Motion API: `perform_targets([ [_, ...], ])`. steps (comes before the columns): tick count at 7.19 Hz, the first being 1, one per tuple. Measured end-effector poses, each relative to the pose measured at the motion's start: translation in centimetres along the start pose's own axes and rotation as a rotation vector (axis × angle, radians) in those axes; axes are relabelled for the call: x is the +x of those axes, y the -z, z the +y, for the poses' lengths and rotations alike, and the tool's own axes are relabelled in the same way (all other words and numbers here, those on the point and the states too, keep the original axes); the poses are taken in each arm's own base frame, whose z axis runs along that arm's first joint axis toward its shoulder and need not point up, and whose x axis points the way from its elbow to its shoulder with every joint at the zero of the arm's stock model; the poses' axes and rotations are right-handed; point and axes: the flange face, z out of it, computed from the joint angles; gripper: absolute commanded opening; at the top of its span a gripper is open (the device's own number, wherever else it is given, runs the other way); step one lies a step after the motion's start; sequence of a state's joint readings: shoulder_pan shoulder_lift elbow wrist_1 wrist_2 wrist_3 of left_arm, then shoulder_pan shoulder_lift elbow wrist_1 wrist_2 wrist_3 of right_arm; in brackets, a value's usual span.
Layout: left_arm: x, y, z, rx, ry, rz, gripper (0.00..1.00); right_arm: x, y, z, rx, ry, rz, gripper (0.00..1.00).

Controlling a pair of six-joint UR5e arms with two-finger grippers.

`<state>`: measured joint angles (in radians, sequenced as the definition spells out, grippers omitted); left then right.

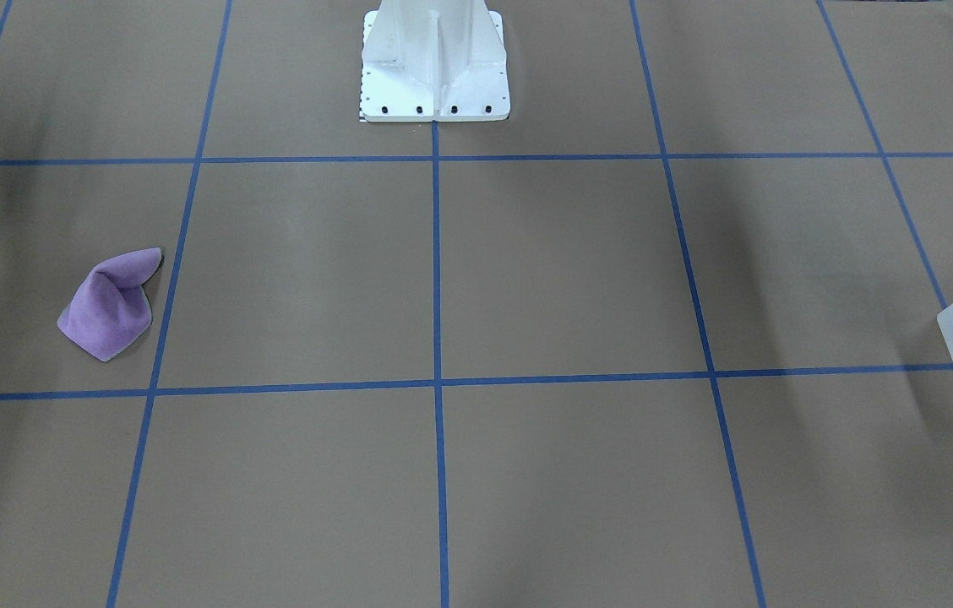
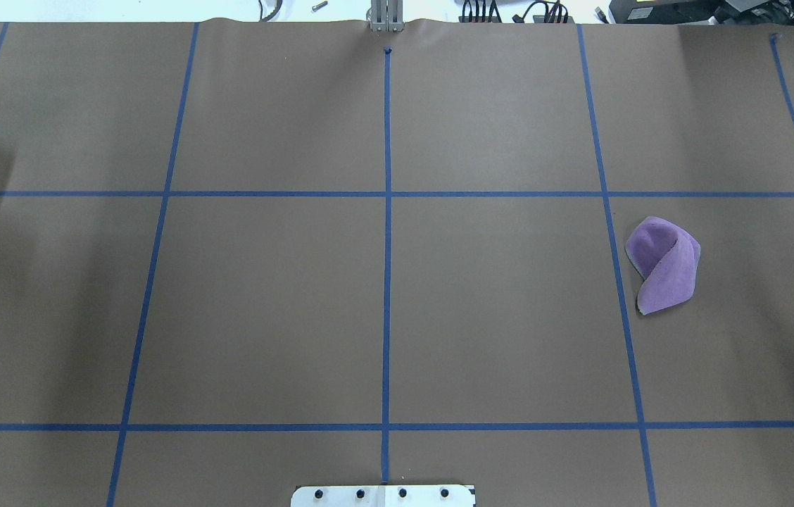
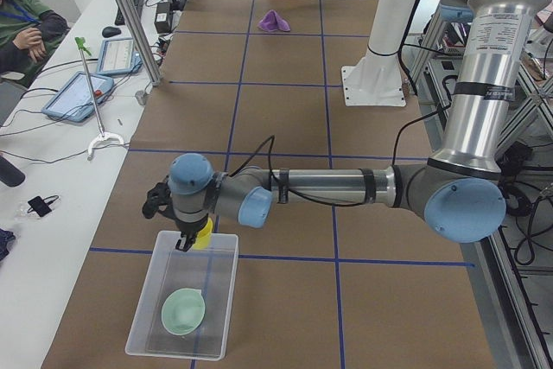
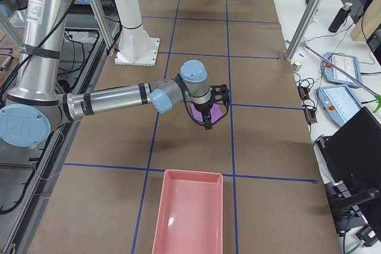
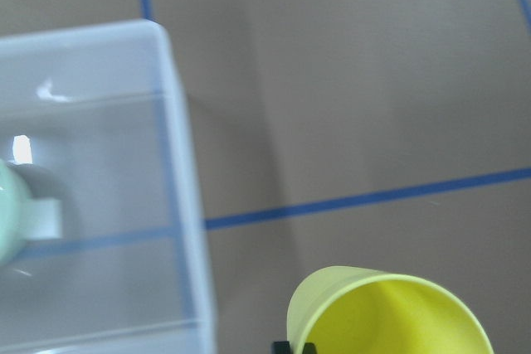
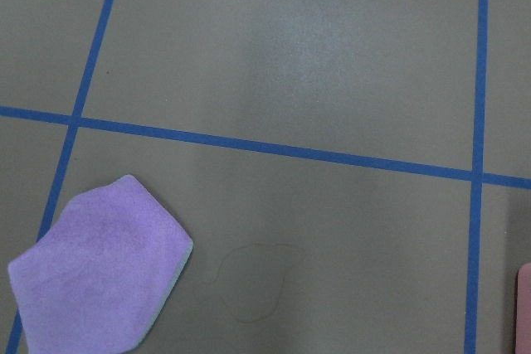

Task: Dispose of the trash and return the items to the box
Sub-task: 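Carry the yellow cup with the left gripper into the clear bin beside the bowl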

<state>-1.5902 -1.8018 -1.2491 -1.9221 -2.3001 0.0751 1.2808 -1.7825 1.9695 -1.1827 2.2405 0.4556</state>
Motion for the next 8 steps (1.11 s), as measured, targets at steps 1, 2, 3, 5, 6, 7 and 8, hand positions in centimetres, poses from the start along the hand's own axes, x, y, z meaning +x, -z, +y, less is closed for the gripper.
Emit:
perform_targets([
  [1,-2.5,-1.7,-0.7,-0.018,-0.011,-0.018,0.0,0.0,0.0,0.0,0.0,0.0,-0.001,1.0],
  [2,-3.3,-3.7,-0.5,-0.029,-0.017,-0.027,0.0,0.0,0.0,0.0,-0.001,0.001,-0.001,1.0],
  [3,-2.4,-6.2,0.3,-0.035,-0.02,-0.023,0.0,-0.1,0.0,0.0,0.0,0.002,-0.001,1.0],
  [5,0.5,-10.1,1.6,-0.036,-0.016,-0.005,0.68,-0.1,0.0,0.0,0.0,0.003,-0.001,1.0],
  [6,1.2,-10.9,2.0,-0.036,-0.017,0.0,0.99,-0.1,0.0,0.0,0.0,0.004,-0.001,1.0],
  [7,1.6,-11.0,2.2,-0.031,-0.024,0.003,0.99,-0.1,0.1,0.0,0.001,0.004,-0.002,1.0],
  [8,2.0,-10.4,2.3,-0.015,-0.034,0.008,0.99,-0.2,0.1,0.0,0.001,0.004,-0.002,1.0],
])
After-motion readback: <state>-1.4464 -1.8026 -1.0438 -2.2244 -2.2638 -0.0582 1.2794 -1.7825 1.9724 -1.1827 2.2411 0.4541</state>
